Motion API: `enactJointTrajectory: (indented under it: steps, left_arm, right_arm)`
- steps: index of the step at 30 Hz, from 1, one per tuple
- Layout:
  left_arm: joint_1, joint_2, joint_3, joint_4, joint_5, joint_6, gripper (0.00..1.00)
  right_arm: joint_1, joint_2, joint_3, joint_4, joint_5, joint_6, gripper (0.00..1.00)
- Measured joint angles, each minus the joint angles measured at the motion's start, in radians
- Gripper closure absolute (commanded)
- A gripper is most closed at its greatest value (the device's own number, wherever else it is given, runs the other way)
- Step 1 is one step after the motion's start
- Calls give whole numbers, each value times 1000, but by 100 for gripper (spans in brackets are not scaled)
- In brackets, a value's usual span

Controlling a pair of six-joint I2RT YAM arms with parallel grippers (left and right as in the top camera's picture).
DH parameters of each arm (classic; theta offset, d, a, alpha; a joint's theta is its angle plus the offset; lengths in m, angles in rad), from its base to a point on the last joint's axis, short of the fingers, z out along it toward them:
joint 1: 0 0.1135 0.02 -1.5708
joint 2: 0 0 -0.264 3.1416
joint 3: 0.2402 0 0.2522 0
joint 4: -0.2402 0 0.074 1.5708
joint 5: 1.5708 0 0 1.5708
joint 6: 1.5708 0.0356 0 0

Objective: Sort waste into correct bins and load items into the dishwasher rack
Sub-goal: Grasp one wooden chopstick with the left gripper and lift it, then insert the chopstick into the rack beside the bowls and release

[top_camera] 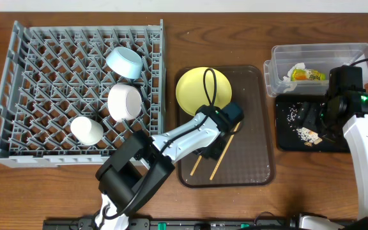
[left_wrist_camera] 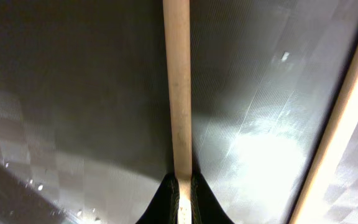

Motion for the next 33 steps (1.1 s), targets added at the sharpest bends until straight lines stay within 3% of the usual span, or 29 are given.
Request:
enactJointTrajectory:
  steps: [15, 22, 28, 33]
  left_arm:
    - [18, -322, -5, -72, -55, 122, 94]
    - [201, -431, -5, -63, -169, 135, 94]
    - [377, -430, -5, -45, -198, 135, 94]
    - [434, -389, -5, -23, -205, 132, 94]
  right_arm:
    - [0, 0, 0, 0, 0, 0, 7]
    - [0, 0, 0, 0, 0, 0, 7]
    - [0, 0, 0, 2, 0, 0, 7]
    - [0, 0, 0, 2, 0, 0, 7]
